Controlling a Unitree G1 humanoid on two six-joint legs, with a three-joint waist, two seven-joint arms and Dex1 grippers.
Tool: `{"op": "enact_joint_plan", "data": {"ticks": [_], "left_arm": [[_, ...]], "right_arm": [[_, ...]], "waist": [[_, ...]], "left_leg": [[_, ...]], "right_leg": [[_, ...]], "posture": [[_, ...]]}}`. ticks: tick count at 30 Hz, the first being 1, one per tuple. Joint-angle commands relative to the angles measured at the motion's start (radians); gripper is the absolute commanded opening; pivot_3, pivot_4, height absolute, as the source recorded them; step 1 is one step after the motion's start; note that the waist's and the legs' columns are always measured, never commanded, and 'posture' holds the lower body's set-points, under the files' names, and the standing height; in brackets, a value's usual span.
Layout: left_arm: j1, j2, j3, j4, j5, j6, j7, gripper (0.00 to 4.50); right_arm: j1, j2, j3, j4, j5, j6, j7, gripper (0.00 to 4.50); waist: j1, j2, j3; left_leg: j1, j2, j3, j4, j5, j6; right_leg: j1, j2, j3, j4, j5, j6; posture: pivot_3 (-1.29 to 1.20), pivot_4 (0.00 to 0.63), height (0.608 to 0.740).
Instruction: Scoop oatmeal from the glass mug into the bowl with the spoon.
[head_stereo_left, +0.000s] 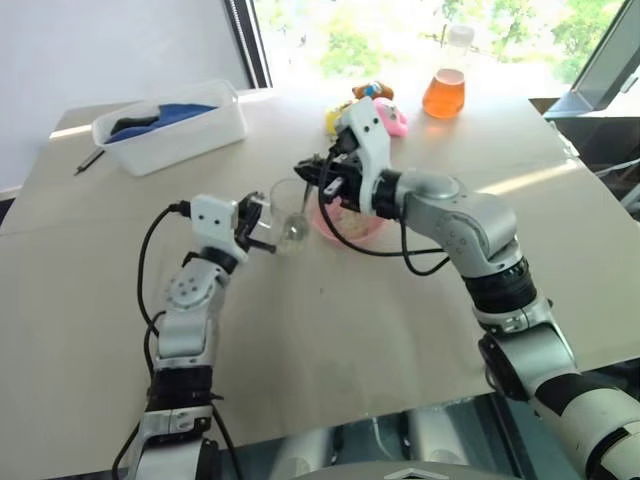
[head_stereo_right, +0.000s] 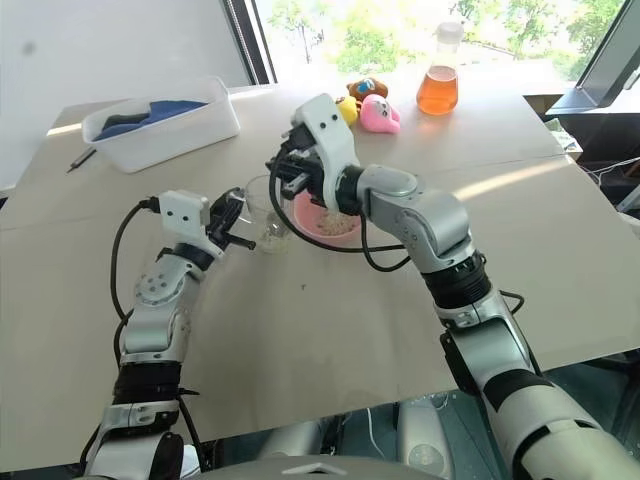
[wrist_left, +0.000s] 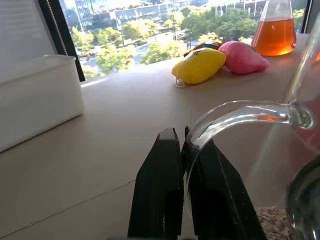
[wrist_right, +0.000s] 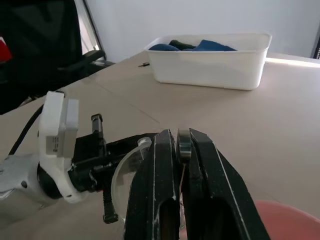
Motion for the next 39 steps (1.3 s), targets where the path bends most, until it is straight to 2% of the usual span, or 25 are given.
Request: {"op": "enact_joint_plan", "data": {"ticks": [1,9,12,17,22,29,39], "left_arm": [[-0.025,0.028,0.006,0.0,-0.024,-0.012,-0.038,0.07],[-0.047,0.018,0.007,0.004,-0.043,0.006,-0.045,0.07],[-0.058,0.013,-0.003,0.007,-0.046,0.009,-0.051,0.07],[-0.073,0.015,-0.012,0.026,-0.035,0.0,-0.061,0.07],[-0.072,0.019,-0.018,0.043,-0.03,-0.01,-0.074,0.07],[-0.08,0.025,-0.02,0.068,-0.029,-0.023,-0.082,0.07],[-0.084,0.031,-0.017,0.07,-0.028,-0.026,-0.086,0.07]], "right_arm": [[0.002,0.023,0.038,-0.016,-0.027,0.004,0.036,0.0],[0.036,0.085,0.067,-0.034,-0.08,0.023,0.01,0.0],[0.057,0.132,0.038,-0.041,-0.054,0.077,-0.014,0.0],[0.045,0.226,-0.134,-0.015,0.011,0.206,-0.111,0.0],[-0.028,0.246,-0.28,0.055,0.03,0.251,-0.168,0.0],[-0.055,0.153,-0.165,0.047,-0.075,0.098,-0.077,0.0],[0.019,0.152,-0.002,-0.037,-0.132,0.029,-0.002,0.0]], "waist": [[-0.001,0.0,0.0],[0.0,0.0,0.0],[0.0,0.0,0.0],[0.0,0.0,0.0],[-0.001,0.0,0.0],[-0.004,0.0,0.0],[-0.023,0.0,0.0]], "left_leg": [[0.0,0.0,0.0,0.0,0.0,0.0],[0.0,0.0,0.0,0.0,0.0,0.0],[0.0,0.0,0.0,0.0,0.0,0.0],[0.0,0.0,0.0,0.0,0.0,0.0],[0.0,0.0,-0.001,0.0,0.0,0.0],[0.0,0.0,0.0,0.0,0.0,0.0],[0.0,0.0,-0.001,0.0,0.0,0.0]], "right_leg": [[0.0,0.0,0.0,0.0,0.0,0.0],[0.0,0.0,0.0,0.0,0.0,0.0],[0.0,0.0,0.0,0.0,0.0,0.0],[0.0,0.0,0.0,0.0,0.0,0.0],[0.0,0.0,0.0,0.0,0.0,0.0],[0.0,0.0,-0.001,0.0,0.0,0.0],[0.0,-0.001,-0.001,0.001,0.0,0.0]], "posture": [[0.0,0.15,0.74],[0.0,0.15,0.74],[0.0,0.15,0.74],[0.0,0.15,0.74],[0.0,0.15,0.74],[0.0,0.15,0.74],[0.0,0.15,0.74]]}}
